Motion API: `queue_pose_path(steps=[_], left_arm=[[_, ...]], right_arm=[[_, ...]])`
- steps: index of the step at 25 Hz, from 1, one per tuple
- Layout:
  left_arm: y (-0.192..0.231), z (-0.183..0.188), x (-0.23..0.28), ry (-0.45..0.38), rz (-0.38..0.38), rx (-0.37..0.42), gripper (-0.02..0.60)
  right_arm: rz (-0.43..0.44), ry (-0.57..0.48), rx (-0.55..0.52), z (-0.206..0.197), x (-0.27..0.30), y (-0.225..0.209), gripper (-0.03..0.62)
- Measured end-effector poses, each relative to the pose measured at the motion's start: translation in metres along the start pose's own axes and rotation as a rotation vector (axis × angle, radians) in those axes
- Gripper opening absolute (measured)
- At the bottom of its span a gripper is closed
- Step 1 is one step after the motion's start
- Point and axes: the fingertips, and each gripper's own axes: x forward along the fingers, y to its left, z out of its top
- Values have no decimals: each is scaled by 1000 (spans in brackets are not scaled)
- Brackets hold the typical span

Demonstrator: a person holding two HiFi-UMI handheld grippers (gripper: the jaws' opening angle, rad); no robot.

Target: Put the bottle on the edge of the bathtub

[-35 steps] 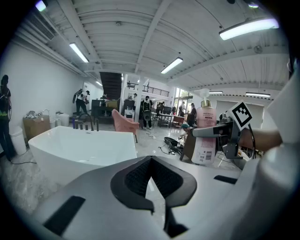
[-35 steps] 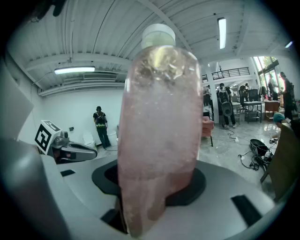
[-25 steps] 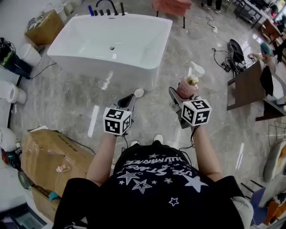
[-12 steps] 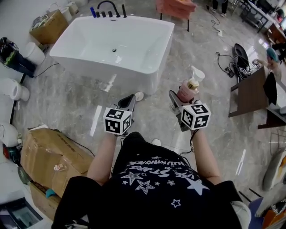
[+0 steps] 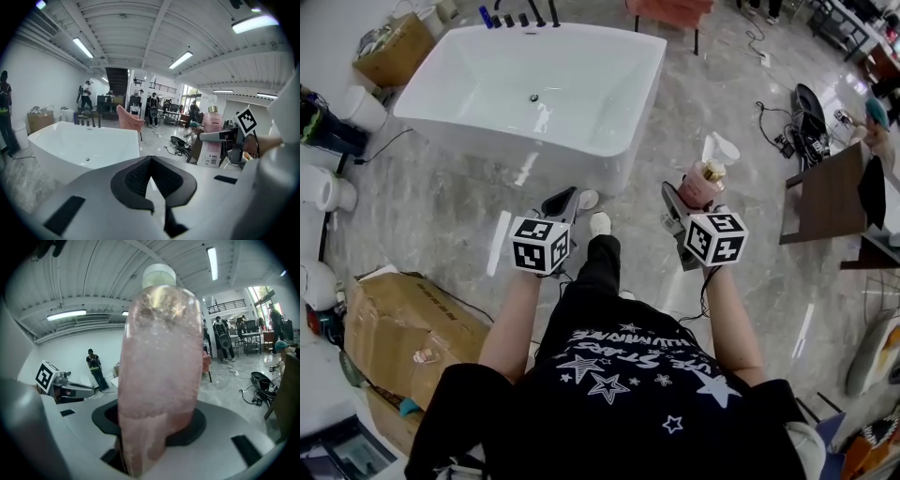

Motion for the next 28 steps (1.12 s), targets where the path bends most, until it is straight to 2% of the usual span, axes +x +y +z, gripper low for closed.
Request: queue_pose_path(steps=[5,13,16,21,28], left_arm=[[43,23,61,-3,-17,-23,15],[134,84,169,20,-20,-33,15],[164,100,195,33,-25,-30,15],[213,115,227,47,-23,-74,15],[238,131,266,71,-35,-53,15]], right_arm=[[-23,7,3,23,56,-27,218],[-40,29,2,89,182,-76,218],[-50,37,2,111,228,-86,218],[-67,40,20,138,293,-96,218],[-82,45,36,157,342,-118,218]])
